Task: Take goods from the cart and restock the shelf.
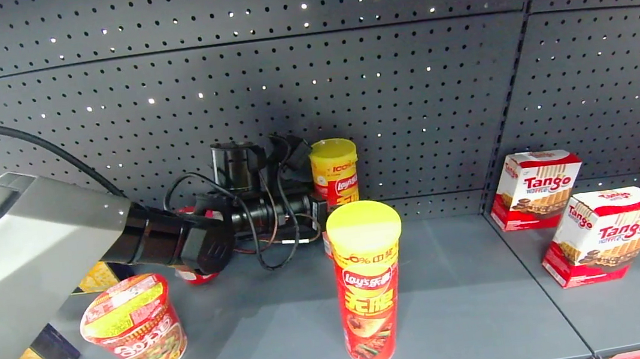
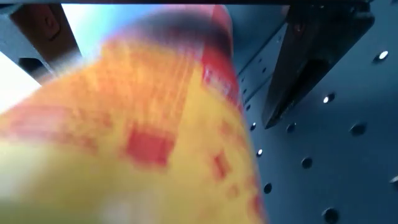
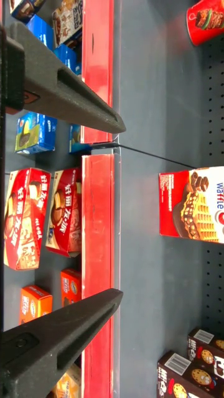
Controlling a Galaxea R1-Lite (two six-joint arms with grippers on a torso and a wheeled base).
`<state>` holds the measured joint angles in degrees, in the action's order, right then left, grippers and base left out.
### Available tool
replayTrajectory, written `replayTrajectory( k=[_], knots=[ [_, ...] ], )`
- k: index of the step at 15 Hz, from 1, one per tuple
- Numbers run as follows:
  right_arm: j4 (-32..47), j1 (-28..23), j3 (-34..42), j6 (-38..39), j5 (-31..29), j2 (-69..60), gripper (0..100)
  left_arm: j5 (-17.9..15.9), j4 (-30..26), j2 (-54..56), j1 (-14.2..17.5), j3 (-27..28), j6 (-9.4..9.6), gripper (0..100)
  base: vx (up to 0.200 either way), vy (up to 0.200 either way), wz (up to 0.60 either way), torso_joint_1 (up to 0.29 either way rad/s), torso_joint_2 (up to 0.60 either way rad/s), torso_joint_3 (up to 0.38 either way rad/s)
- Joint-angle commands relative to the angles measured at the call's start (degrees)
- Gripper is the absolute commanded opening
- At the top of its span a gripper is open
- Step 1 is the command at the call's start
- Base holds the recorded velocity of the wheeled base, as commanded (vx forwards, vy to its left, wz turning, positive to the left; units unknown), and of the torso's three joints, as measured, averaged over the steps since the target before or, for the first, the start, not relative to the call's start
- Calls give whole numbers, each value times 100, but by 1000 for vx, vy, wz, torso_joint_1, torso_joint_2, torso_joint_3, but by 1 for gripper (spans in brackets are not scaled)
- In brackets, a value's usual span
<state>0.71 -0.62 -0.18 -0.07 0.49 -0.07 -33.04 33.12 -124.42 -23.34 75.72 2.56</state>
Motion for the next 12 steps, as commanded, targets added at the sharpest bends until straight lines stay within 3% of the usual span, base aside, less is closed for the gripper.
replayTrajectory(
  k=[1,5,12],
  knots=[
    [0,1,1,-1,4,7,100,-1,28,392,32,-312,8,100,0,0,0,0,0,0],
    [0,1,1,-1,4,7,100,-1,-7,963,260,-962,412,100,0,0,0,0,0,0],
    [0,1,1,-1,4,7,100,289,-34,2062,445,-1824,456,100,0,0,0,0,0,0]
  ],
)
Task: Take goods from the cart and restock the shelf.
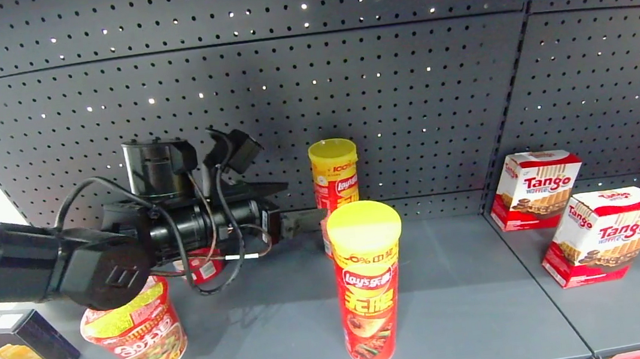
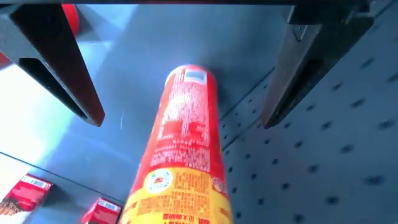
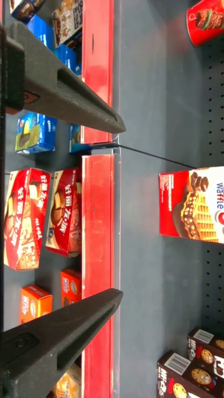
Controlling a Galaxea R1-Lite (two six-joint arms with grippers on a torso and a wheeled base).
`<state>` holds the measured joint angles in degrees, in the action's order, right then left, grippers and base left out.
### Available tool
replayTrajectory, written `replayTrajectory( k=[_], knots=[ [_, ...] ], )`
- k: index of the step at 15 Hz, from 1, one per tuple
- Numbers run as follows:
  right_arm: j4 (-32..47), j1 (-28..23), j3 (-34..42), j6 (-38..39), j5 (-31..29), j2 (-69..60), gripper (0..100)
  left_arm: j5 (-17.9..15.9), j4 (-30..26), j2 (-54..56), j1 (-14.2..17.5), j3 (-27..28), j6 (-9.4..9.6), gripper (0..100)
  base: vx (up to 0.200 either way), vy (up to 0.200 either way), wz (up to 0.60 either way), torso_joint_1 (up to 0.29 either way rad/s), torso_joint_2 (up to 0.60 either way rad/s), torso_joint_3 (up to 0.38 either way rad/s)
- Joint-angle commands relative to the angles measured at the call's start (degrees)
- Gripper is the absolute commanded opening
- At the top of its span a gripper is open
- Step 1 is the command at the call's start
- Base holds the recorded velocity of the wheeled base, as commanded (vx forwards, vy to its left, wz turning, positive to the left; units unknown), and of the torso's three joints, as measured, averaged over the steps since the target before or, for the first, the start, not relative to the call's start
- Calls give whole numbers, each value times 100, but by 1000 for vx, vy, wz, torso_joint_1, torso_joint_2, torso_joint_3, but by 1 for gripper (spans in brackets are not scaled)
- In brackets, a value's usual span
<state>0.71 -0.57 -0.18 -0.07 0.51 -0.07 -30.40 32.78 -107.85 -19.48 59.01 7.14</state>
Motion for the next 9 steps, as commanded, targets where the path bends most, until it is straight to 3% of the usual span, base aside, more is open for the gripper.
replayTrajectory(
  k=[1,4,6,9],
  knots=[
    [0,-4,1,-1,2,7,100,34,-9,440,67,-171,-11,100,0,0,0,0,0,0],
    [0,-4,1,-1,2,7,100,333,-35,1038,120,-294,-64,100,0,0,0,0,0,0],
    [0,-4,1,-1,2,7,100,782,-545,1794,164,-276,-143,100,0,0,0,0,0,0],
    [0,-4,1,-1,2,7,100,1467,-597,3095,322,-716,-556,100,0,0,0,0,0,0]
  ],
)
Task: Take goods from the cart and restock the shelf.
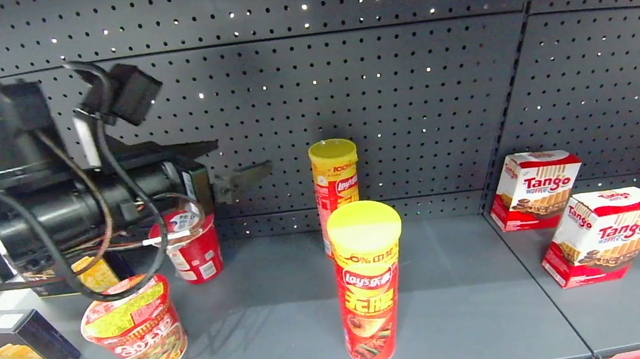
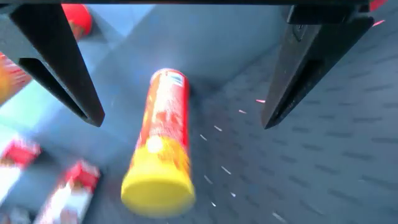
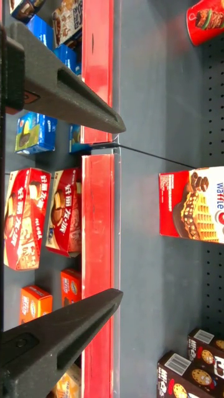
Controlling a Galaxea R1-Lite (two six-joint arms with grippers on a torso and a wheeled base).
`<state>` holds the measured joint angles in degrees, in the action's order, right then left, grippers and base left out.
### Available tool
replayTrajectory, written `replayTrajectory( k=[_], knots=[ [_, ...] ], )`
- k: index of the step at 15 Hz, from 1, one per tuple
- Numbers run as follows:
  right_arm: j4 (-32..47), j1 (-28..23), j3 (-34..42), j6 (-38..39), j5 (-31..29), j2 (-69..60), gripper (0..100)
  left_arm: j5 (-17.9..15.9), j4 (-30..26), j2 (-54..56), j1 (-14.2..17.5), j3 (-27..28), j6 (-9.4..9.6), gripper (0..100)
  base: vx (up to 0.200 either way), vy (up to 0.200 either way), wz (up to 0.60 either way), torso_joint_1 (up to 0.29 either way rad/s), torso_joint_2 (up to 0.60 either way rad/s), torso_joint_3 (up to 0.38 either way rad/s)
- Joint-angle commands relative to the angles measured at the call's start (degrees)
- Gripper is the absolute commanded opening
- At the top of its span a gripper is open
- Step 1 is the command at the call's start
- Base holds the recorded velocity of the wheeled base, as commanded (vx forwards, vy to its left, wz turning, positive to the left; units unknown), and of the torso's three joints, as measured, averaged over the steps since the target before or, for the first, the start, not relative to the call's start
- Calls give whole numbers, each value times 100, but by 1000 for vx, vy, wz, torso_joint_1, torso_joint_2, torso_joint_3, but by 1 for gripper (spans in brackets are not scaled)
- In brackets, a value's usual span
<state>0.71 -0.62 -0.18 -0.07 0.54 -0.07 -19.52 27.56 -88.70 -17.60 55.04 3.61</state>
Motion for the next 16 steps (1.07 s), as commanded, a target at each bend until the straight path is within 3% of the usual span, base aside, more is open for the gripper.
replayTrajectory(
  k=[1,5,7,9,10,11,13,14,16],
  knots=[
    [0,1,1,-1,-1,7,100,449,-128,1760,266,-547,-264,100,0,0,0,0,0,0],
    [0,1,1,-1,-1,7,100,607,-717,4062,917,-1813,-150,100,0,0,0,0,0,0],
    [0,1,1,-1,-1,7,100,1460,-831,5275,1084,-2920,-291,100,0,0,0,0,0,0],
    [0,1,1,-1,-1,7,100,2013,-1113,6040,1268,-3667,-466,100,0,0,0,0,0,0],
    [0,1,1,-1,-1,7,100,2110,-1280,6383,1391,-3869,-598,100,0,0,0,0,0,0],
    [0,1,1,-1,-1,7,100,2101,-1860,6954,1558,-4063,-783,100,0,0,0,0,0,0],
    [0,1,1,-1,-1,7,100,1996,-3530,8149,1681,-4159,-818,100,0,0,0,0,0,0],
    [0,1,1,-1,-1,7,100,2031,-3811,8351,1708,-4212,-827,100,0,0,0,0,0,0],
    [0,1,1,-1,-1,7,100,2233,-3811,8747,1795,-4695,-792,100,0,0,0,0,0,0]
  ],
)
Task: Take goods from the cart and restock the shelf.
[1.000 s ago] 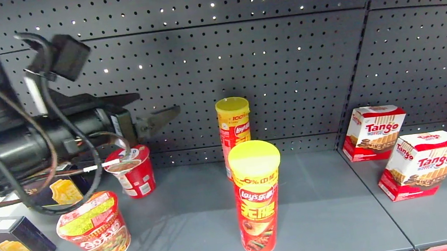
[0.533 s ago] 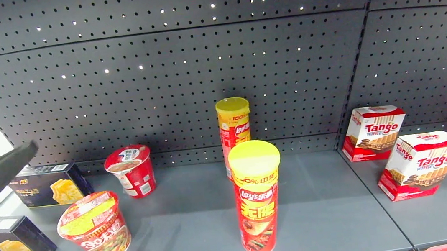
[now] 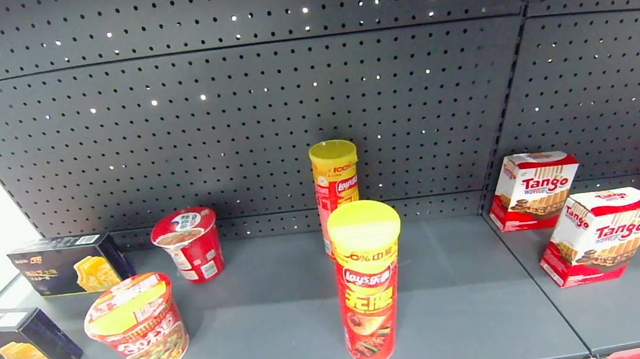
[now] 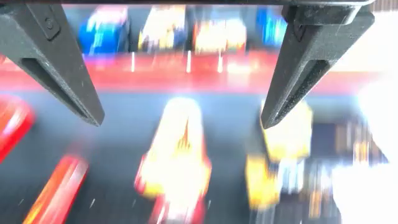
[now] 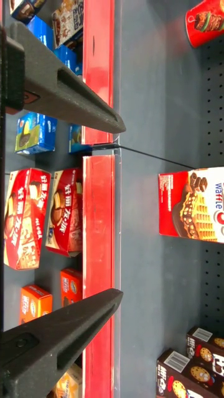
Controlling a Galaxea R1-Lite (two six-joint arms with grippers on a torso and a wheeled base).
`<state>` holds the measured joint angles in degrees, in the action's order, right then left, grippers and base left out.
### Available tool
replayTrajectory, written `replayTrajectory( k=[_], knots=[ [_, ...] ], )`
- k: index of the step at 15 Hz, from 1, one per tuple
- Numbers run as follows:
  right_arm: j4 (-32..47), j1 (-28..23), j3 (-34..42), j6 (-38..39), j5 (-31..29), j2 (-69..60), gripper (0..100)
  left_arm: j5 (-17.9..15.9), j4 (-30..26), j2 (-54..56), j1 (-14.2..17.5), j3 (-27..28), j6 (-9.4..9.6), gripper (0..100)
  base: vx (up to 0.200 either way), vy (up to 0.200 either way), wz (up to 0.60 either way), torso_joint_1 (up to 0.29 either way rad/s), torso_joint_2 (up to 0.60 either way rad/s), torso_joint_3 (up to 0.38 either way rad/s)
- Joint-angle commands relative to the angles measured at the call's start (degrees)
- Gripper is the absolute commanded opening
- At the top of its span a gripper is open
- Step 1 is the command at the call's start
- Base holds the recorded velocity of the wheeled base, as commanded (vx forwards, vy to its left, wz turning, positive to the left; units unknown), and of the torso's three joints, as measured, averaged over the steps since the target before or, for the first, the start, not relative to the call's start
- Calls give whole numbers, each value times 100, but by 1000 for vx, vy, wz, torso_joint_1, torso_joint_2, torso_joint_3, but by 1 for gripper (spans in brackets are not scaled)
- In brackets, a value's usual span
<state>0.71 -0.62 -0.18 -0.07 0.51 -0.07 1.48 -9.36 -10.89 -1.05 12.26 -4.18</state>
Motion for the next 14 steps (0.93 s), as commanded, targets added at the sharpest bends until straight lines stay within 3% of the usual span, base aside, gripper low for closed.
replayTrajectory(
  k=[1,2,4,7,8,9,14],
  knots=[
    [0,1,1,-1,2,7,100,424,-110,1080,122,-602,-4,100,0,0,0,0,0,0],
    [0,1,1,-1,2,7,100,687,-48,1080,122,-646,-13,100,0,0,0,0,0,0],
    [0,1,1,-1,2,7,100,802,128,1080,122,-708,-13,100,0,0,0,0,0,0],
    [0,1,1,-1,2,7,100,283,418,1089,114,-866,67,100,0,0,0,0,0,0],
    [0,1,1,-1,2,7,100,37,752,1089,114,-1156,313,100,0,0,0,0,0,0],
    [0,1,1,-1,2,7,100,-95,743,1080,105,-1138,374,100,0,0,0,0,0,0],
    [0,1,1,-1,2,7,100,46,848,1080,114,-1182,251,100,0,0,0,0,0,0]
  ],
)
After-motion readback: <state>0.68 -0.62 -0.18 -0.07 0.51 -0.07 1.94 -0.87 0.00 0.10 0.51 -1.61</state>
